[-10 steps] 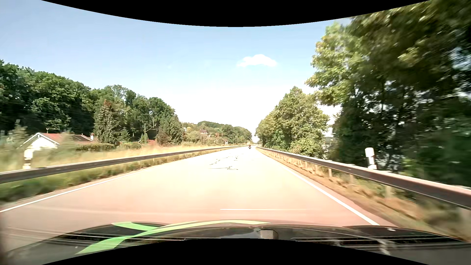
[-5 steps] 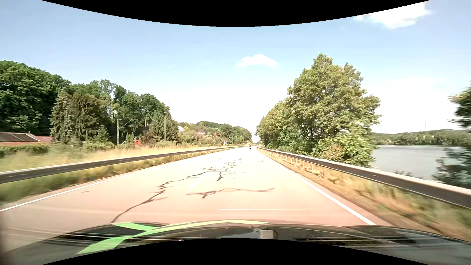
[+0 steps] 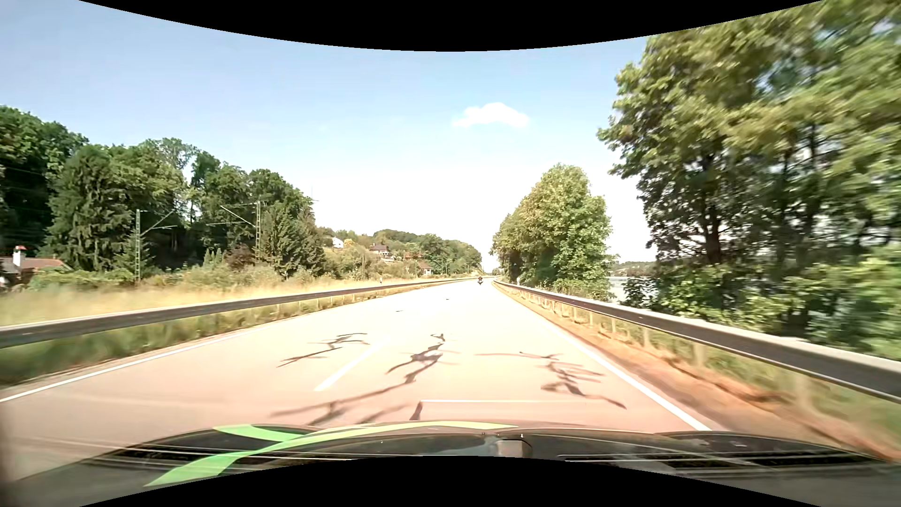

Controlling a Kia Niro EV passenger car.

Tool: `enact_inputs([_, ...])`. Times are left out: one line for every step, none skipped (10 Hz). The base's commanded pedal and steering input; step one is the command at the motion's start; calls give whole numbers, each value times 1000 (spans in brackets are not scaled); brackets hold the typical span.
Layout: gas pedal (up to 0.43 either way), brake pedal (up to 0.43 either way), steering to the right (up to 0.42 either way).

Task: Follow the waypoints while adhering to traffic rules and regulations

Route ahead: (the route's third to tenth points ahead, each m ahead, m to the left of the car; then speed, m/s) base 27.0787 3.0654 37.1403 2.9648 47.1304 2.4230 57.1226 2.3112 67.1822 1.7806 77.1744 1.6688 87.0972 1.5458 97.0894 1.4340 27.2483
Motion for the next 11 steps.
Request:
enact_inputs([260,0,-3])
enact_inputs([228,0,-3])
enact_inputs([228,0,-3])
enact_inputs([228,0,-2])
enact_inputs([228,0,-2])
enact_inputs([228,0,-2])
enact_inputs([228,0,-2])
enact_inputs([228,0,-2])
enact_inputs([228,0,-1])
enact_inputs([220,0,0])
enact_inputs([220,0,0])
